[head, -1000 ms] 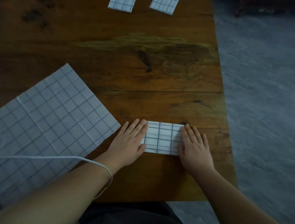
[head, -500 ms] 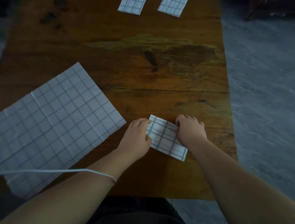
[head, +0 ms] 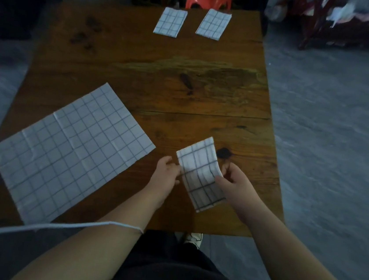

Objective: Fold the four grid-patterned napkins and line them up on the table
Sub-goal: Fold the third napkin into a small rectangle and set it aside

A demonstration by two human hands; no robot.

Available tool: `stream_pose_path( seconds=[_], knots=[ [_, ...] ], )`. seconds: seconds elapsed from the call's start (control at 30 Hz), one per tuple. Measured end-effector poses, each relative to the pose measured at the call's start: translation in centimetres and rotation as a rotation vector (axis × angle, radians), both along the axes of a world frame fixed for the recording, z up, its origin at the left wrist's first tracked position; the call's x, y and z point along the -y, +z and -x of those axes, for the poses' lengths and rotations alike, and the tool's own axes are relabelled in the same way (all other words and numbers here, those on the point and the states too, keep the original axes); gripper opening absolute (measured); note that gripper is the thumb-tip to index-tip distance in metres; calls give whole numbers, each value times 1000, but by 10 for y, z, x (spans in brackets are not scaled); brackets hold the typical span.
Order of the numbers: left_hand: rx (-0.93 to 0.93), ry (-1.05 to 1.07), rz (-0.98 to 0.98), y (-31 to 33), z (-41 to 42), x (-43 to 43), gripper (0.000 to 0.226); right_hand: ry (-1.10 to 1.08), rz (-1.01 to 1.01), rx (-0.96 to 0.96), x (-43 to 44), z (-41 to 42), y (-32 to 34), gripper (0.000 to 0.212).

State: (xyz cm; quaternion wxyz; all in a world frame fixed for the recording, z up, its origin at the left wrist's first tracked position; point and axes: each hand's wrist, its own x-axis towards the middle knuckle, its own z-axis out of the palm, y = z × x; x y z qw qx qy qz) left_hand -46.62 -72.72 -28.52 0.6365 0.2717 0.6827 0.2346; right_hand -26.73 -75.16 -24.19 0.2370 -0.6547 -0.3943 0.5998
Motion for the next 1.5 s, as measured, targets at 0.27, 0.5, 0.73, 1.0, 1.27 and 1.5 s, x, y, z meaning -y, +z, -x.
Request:
stream_pose_path(
  seconds=[0.27,0.5,0.73,1.0,1.27,1.5],
  knots=[
    [539,63,113,27,-16,26,44,-372,62,-268,52,-4,24,18],
    [511,-158,23,56,-23,34,44,-476,30,-304,89,-5,45,23],
    [371,-372,-103,82,-67,47,55,-568,-146,-87,126,-32,64,22],
    [581,-623,105,105,-192,63,33,-724,-241,-99,170,-151,83,21],
    [328,-763,-227,95,-412,88,19,-813,-255,7,205,-341,69,20],
    [283,-744,-329,110,-549,95,16,-810,-239,73,207,-478,78,19]
  ],
)
